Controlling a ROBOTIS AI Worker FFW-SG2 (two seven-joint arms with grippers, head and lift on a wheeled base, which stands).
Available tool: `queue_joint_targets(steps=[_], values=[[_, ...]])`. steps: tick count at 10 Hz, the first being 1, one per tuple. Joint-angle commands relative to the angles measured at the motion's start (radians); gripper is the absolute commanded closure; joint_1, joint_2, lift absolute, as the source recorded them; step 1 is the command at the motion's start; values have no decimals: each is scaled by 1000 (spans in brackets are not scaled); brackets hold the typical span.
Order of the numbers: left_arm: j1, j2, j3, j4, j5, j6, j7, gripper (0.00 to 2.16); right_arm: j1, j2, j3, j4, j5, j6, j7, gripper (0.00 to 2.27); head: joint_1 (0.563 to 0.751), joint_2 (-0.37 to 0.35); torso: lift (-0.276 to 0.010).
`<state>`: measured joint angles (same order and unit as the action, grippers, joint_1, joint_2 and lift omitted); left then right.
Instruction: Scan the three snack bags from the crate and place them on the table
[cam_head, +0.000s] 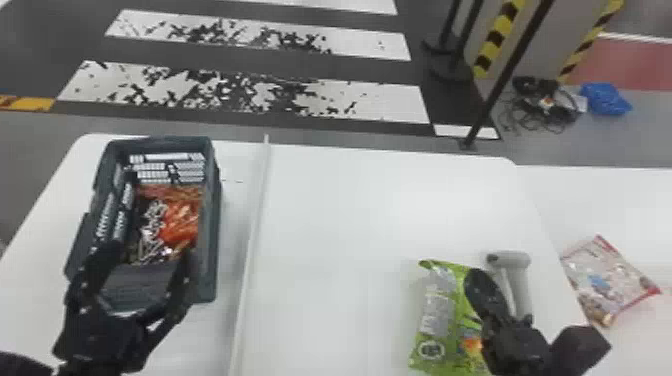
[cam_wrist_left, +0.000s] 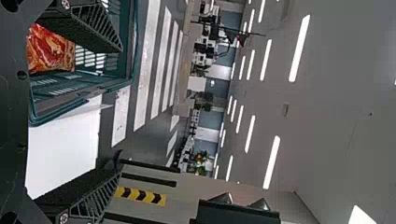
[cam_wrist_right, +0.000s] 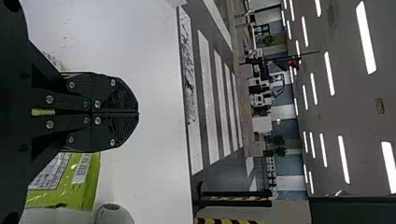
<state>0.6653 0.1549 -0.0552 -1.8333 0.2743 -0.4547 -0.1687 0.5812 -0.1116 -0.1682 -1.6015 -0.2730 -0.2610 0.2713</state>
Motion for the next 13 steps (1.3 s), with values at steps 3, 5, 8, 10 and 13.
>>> queue_joint_targets(steps=[3, 5, 8, 10, 13], values=[[-1, 0, 0, 0, 0, 0, 0, 76, -26, -19, -17, 117, 9, -50, 6, 2236, 695, -197, -37], [-1, 0, 0, 0, 0, -3, 0, 76, -35, -19, 3, 163, 18, -56, 9, 2240, 695, -203, -37], [4, 0, -2, 0, -1, -12, 0, 76, -93, -19, 47, 227, 71, -37, 8, 2240, 695, -174, -37], [11, 0, -2, 0, -1, -18, 0, 76, -152, -17, 70, 248, 117, 9, 6, 2236, 695, -148, -37], [25, 2, 0, 2, 0, -46, 1, 76, -190, -19, 79, 256, 163, 24, 31, 2236, 695, -109, -37]])
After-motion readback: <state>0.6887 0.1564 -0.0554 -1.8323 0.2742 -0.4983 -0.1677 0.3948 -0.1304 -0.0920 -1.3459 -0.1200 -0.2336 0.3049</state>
